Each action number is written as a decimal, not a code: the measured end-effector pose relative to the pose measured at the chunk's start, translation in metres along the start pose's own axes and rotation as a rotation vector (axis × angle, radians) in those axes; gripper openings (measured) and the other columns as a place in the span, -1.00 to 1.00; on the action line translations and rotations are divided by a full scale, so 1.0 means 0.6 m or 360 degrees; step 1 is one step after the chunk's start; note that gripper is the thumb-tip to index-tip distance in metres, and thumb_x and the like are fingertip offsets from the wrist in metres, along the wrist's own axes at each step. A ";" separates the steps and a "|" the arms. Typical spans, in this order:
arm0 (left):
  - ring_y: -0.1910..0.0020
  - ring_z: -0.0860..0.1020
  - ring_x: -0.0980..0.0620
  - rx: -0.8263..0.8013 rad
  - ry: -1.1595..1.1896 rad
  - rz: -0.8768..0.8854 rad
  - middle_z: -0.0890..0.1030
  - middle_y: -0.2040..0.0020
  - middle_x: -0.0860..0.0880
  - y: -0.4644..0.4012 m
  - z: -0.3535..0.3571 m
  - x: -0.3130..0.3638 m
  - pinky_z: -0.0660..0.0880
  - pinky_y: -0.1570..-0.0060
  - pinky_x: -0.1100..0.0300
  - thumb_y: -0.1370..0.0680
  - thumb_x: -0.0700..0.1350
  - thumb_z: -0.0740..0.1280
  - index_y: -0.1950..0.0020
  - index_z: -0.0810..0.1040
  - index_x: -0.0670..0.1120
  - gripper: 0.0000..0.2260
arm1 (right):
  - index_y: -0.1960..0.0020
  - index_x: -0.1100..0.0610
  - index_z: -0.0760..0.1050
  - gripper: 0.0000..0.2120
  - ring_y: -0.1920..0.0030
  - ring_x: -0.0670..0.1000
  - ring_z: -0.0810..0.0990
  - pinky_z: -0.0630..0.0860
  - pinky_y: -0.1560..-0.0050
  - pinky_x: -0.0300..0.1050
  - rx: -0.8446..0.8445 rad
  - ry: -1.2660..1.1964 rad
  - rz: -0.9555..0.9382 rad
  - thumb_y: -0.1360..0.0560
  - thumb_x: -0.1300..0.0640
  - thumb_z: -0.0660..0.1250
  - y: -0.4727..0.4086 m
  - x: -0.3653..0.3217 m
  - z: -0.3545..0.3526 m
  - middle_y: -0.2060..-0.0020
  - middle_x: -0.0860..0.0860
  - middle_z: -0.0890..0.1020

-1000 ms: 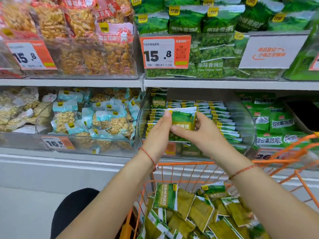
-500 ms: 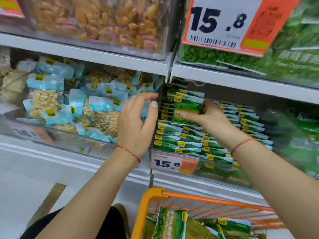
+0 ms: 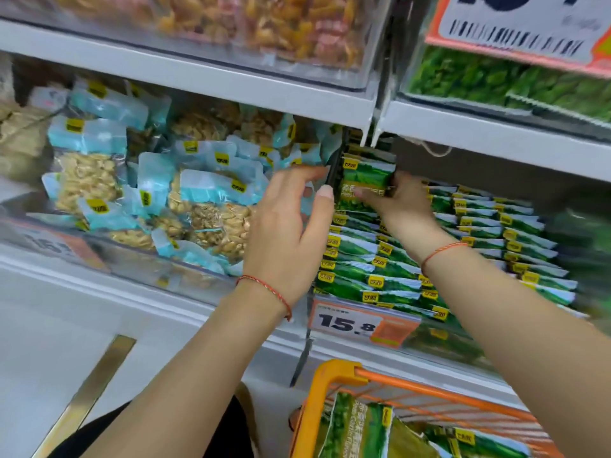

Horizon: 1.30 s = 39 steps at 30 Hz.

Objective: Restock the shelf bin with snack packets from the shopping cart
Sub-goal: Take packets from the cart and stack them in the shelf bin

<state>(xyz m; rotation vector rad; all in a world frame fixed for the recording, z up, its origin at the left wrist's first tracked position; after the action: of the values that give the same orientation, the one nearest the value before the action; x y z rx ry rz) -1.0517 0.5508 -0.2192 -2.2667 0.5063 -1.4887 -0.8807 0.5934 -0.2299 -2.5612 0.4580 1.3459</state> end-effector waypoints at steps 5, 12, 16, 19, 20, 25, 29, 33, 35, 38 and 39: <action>-0.08 0.46 0.11 -0.0037 -0.0094 0.0083 0.44 -0.06 0.07 0.004 0.003 0.001 0.50 -0.01 0.06 -0.60 -0.04 0.15 -0.22 0.50 -0.10 -0.72 | -0.32 0.22 0.39 -0.42 -0.32 0.10 0.43 0.38 -0.25 -0.05 0.0091 -0.0094 0.0024 -0.42 -0.01 0.47 -0.003 0.002 0.000 -0.32 0.09 0.47; -0.08 0.48 0.08 -0.0060 -0.0078 0.0077 0.48 -0.13 0.01 0.005 0.004 0.001 0.51 0.01 0.02 -0.60 -0.03 0.14 -0.22 0.50 -0.08 -0.72 | 0.26 0.02 0.34 -0.72 0.22 -0.01 0.44 0.31 0.27 -0.21 0.0162 0.0012 -0.0080 -0.46 0.01 0.43 -0.003 0.009 -0.001 0.31 -0.08 0.43; -0.07 0.47 0.10 -0.0050 -0.0107 0.0092 0.48 -0.15 0.01 0.004 0.005 0.000 0.51 0.02 0.04 -0.59 -0.04 0.15 -0.22 0.50 -0.08 -0.73 | 0.34 0.06 0.21 -0.57 0.14 0.06 0.36 0.18 0.26 -0.11 0.0121 0.0518 -0.0032 -0.49 -0.14 0.34 0.003 0.006 0.007 0.25 0.10 0.40; -0.08 0.47 0.11 -0.0057 -0.0105 0.0091 0.48 -0.15 0.01 0.005 0.004 0.000 0.51 0.01 0.03 -0.59 -0.04 0.15 -0.23 0.50 -0.09 -0.72 | 0.20 0.13 0.40 -0.67 0.17 0.05 0.37 0.24 0.34 -0.09 0.0230 0.0343 -0.0023 -0.48 -0.11 0.37 0.011 0.004 0.011 0.29 0.03 0.40; -0.08 0.47 0.10 -0.0062 -0.0099 0.0091 0.48 -0.16 0.01 0.006 0.003 0.000 0.51 0.01 0.03 -0.59 -0.04 0.15 -0.23 0.50 -0.09 -0.72 | 0.00 0.17 0.46 -0.66 0.16 0.02 0.38 0.31 0.25 -0.14 0.0291 0.0187 -0.0001 -0.47 -0.09 0.39 0.013 0.004 0.010 0.28 -0.01 0.42; -0.09 0.48 0.07 -0.0066 -0.0090 0.0085 0.48 -0.17 0.00 0.005 0.003 0.000 0.51 0.03 0.00 -0.59 -0.03 0.15 -0.24 0.49 -0.08 -0.72 | -0.19 0.20 0.40 -0.57 0.14 -0.02 0.44 0.42 0.04 -0.12 0.0430 -0.0080 -0.0022 -0.45 0.00 0.44 0.018 0.009 0.005 0.33 -0.17 0.41; -0.09 0.48 0.08 -0.0061 -0.0091 0.0109 0.48 -0.16 -0.01 0.006 0.004 0.002 0.51 0.04 0.01 -0.59 -0.05 0.16 -0.22 0.50 -0.09 -0.73 | -0.13 0.24 0.44 -0.62 0.17 -0.01 0.43 0.37 0.12 -0.14 0.0452 -0.0025 -0.0080 -0.45 0.02 0.44 0.019 0.014 0.005 0.35 -0.18 0.40; -0.07 0.49 0.06 -0.0062 -0.0107 0.0132 0.49 -0.16 -0.02 0.005 0.004 0.002 0.51 0.05 0.02 -0.59 -0.05 0.16 -0.22 0.49 -0.10 -0.73 | -0.25 0.20 0.41 -0.54 0.09 -0.03 0.43 0.28 0.17 -0.29 0.0350 0.0247 -0.0157 -0.45 0.02 0.44 0.020 0.010 0.005 0.17 -0.05 0.50; -0.06 0.49 0.06 -0.0062 -0.0108 0.0135 0.48 -0.16 -0.02 0.006 0.005 0.002 0.51 0.06 0.03 -0.59 -0.05 0.16 -0.22 0.49 -0.10 -0.73 | -0.24 0.20 0.39 -0.54 0.06 0.00 0.45 0.32 0.12 -0.21 0.0296 0.0331 -0.0120 -0.45 0.01 0.44 0.019 0.007 0.006 0.09 0.01 0.52; -0.05 0.49 0.09 -0.0072 -0.0107 0.0121 0.48 -0.16 0.00 0.007 0.004 0.003 0.51 0.07 0.05 -0.58 -0.05 0.16 -0.22 0.49 -0.09 -0.73 | -0.06 0.15 0.39 -0.63 0.07 0.04 0.51 0.30 0.17 -0.19 0.0250 0.0305 -0.0035 -0.43 -0.03 0.45 0.019 0.005 0.002 0.15 0.02 0.52; -0.05 0.48 0.10 -0.0063 -0.0107 0.0115 0.47 -0.15 0.01 0.007 0.003 0.002 0.51 0.06 0.05 -0.58 -0.06 0.16 -0.22 0.49 -0.09 -0.73 | -0.05 0.13 0.38 -0.62 0.04 0.06 0.54 0.31 0.18 -0.19 0.0225 0.0259 0.0003 -0.43 -0.04 0.45 0.021 0.005 0.000 0.14 0.04 0.55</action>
<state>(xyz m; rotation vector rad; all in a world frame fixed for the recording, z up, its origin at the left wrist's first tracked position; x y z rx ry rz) -1.0498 0.5470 -0.2210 -2.2947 0.5963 -1.3744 -0.8834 0.5811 -0.2330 -2.5629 0.5624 1.0685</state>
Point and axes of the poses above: each hand's wrist, its own y-axis away from the middle knuckle, its own z-axis out of the palm, x = y × z, the point moved 1 cm from there along -y, towards the middle knuckle
